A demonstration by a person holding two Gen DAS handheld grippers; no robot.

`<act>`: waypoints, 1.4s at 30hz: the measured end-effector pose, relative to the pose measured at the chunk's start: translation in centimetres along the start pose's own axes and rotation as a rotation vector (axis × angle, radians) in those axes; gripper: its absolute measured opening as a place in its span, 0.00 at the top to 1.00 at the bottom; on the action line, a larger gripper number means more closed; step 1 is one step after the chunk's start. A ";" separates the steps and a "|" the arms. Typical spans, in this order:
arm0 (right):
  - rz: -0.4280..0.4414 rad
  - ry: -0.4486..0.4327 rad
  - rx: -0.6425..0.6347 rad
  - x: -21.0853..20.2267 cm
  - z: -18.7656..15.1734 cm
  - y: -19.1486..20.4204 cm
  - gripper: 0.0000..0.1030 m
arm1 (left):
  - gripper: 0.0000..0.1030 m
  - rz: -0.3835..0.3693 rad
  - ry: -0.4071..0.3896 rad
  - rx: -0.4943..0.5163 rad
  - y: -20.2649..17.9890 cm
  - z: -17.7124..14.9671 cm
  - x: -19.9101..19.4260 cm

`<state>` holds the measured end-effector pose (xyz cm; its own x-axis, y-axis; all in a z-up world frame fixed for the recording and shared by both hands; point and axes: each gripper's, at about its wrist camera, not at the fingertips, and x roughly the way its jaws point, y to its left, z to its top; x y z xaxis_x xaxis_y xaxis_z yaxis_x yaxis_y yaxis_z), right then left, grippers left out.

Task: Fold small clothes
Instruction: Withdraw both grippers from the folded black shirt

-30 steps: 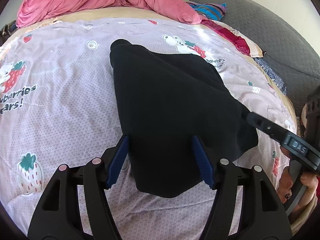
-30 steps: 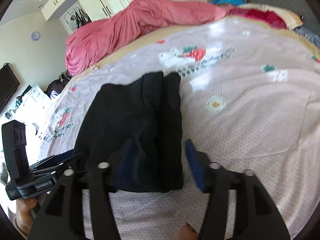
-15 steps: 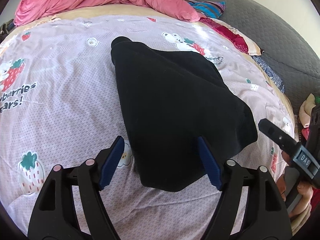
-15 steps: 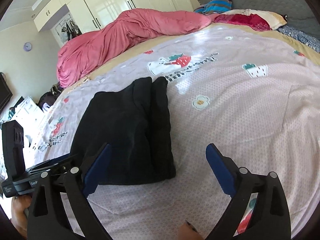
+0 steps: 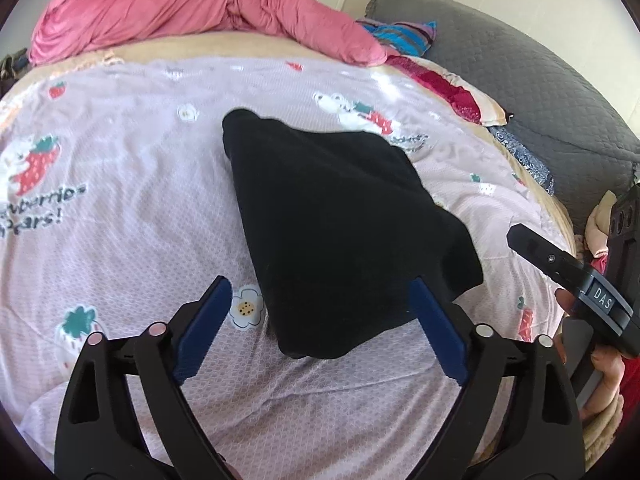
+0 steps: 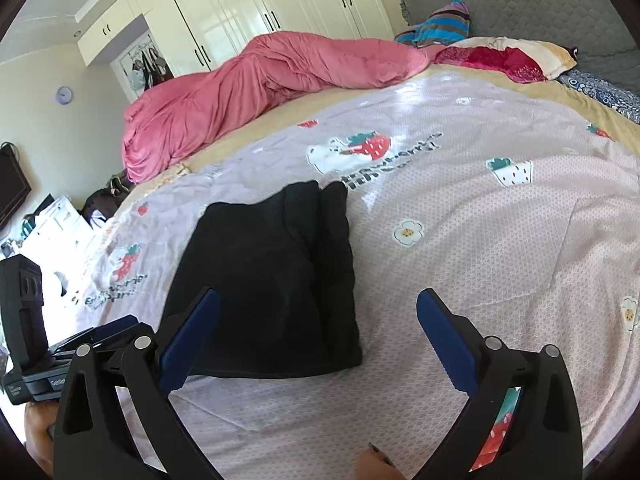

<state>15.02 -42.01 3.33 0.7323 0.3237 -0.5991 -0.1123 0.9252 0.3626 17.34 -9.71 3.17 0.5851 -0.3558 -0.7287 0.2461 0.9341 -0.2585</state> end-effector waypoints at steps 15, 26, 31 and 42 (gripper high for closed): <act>-0.017 -0.054 -0.049 -2.5 0.8 2.2 0.04 | 0.09 0.060 -0.053 0.015 0.2 0.4 -2.6; -0.020 -0.126 -0.126 -5.3 -1.1 4.8 0.04 | 0.09 0.058 -0.143 0.014 0.7 -0.9 -6.5; -0.031 -0.176 -0.176 -7.0 -1.8 6.2 0.04 | 0.09 0.057 -0.208 0.027 0.5 -1.8 -8.6; -0.031 -0.265 -0.244 -10.1 -3.9 7.5 0.04 | 0.09 0.063 -0.260 0.043 0.5 -4.5 -11.3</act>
<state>4.17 -37.62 9.35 0.8829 0.2618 -0.3899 -0.2208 0.9641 0.1474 7.35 -5.10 8.42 0.7775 -0.2980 -0.5538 0.2329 0.9544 -0.1865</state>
